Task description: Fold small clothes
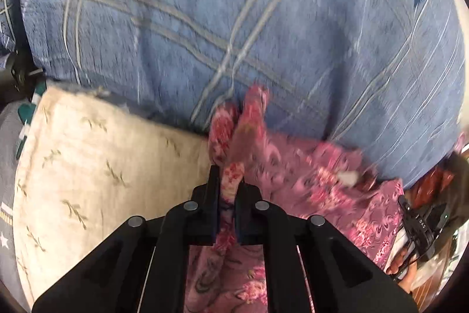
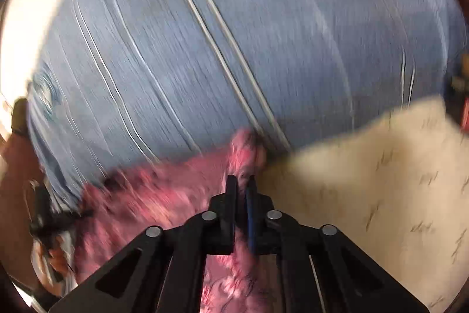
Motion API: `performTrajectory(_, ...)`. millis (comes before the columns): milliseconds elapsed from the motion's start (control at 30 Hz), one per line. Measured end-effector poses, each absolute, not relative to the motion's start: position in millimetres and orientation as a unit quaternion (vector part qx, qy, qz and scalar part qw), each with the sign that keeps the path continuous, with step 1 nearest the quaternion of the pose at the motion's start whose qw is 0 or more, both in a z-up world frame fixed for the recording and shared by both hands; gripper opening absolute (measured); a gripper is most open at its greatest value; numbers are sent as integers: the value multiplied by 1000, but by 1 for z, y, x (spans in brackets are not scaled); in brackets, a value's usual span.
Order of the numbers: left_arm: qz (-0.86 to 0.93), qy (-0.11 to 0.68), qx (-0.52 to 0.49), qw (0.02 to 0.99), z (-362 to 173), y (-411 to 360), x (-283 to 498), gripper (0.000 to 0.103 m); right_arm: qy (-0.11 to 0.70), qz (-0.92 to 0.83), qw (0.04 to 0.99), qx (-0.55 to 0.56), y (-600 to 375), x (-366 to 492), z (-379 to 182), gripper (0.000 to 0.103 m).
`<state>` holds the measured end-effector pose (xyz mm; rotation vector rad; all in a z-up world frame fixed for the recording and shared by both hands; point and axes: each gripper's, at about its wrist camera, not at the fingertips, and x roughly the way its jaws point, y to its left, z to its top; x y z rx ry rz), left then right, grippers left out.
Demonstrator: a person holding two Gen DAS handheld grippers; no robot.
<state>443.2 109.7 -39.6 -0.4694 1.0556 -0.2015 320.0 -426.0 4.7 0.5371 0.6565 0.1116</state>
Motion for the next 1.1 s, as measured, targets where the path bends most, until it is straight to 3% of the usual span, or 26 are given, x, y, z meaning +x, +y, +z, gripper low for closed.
performTrajectory(233, -29, 537, -216, 815, -80, 119, 464, 5, 434, -12, 869, 236, -425, 359, -48, 4)
performTrajectory(333, -33, 531, -219, 818, -59, 128, 446, 5, 419, -13, 875, 241, -425, 340, -34, 10)
performTrajectory(400, -52, 531, -224, 815, -42, 138, 425, 11, 401, 7, 883, 243, -426, 310, -18, 10)
performTrajectory(467, -79, 536, -243, 804, -30, 147, 395, 37, 394, 25, 885, 249, -430, 273, -6, 12)
performTrajectory(533, -94, 531, -260, 801, -18, 159, 364, 56, 388, 46, 881, 267, -433, 233, -2, 17)
performTrajectory(633, -134, 526, -294, 786, -9, 156, 298, 68, 393, 67, 868, 294, -436, 177, -8, 39)
performTrajectory(800, -185, 538, -355, 742, -20, 135, 250, 68, 410, 88, 842, 340, -428, 118, -33, 40)
performTrajectory(900, -172, 551, -378, 724, -59, 119, 245, 68, 413, 85, 818, 390, -424, 111, -57, 42)
performTrajectory(1000, -160, 543, -429, 704, -76, 124, 248, 68, 384, 83, 811, 434, -423, 117, -69, 42)
performTrajectory(1100, -148, 518, -458, 707, -74, 126, 260, 75, 351, 72, 816, 453, -421, 133, -70, 44)
